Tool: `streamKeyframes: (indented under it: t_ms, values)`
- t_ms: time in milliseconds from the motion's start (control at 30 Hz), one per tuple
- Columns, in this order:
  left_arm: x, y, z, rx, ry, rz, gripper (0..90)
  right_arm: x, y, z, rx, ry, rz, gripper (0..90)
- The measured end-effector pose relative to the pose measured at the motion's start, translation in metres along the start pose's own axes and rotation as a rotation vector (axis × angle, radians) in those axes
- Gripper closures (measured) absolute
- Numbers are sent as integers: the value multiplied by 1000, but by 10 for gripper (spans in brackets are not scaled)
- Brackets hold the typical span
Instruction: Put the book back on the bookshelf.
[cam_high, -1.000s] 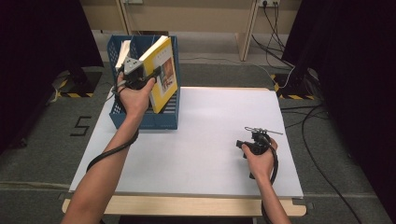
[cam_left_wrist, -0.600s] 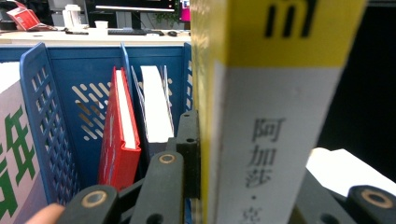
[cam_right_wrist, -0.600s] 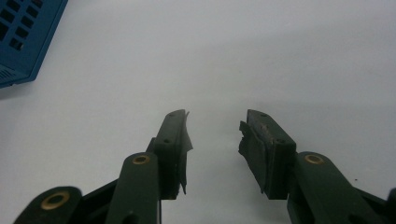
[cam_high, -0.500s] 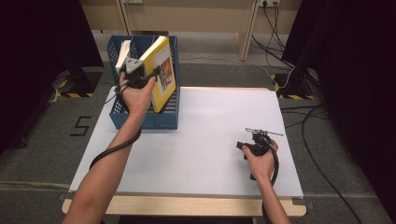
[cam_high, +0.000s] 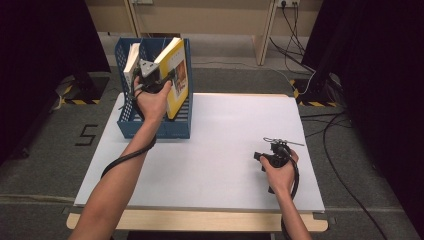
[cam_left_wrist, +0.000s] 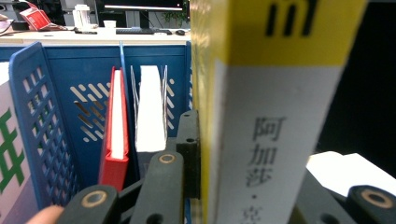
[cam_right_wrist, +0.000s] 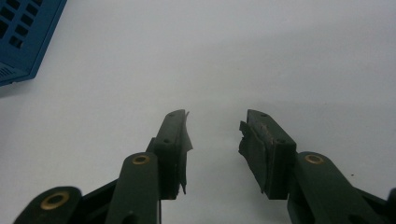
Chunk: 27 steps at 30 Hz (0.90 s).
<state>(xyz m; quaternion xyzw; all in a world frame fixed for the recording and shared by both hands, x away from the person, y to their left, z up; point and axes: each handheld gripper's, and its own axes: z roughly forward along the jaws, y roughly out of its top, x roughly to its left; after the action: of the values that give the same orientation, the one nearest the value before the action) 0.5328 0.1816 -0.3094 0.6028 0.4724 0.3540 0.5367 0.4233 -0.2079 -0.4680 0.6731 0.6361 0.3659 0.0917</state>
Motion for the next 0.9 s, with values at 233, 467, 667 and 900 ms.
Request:
streamKeyframes:
  t_ms: [233,467,667,900]
  values:
    - [0,0,7,7,10,-12,752,-1,2,-1,0,-2,-7,595]
    - [-1,-2,14,16,18,-15,751,1,3,-2,-6,0,-2,595]
    - [-2,-3,19,23,23,-16,752,-1,2,-2,-1,-3,-10,594]
    - [-2,-4,24,32,28,-18,751,-2,2,-4,-11,0,-9,594]
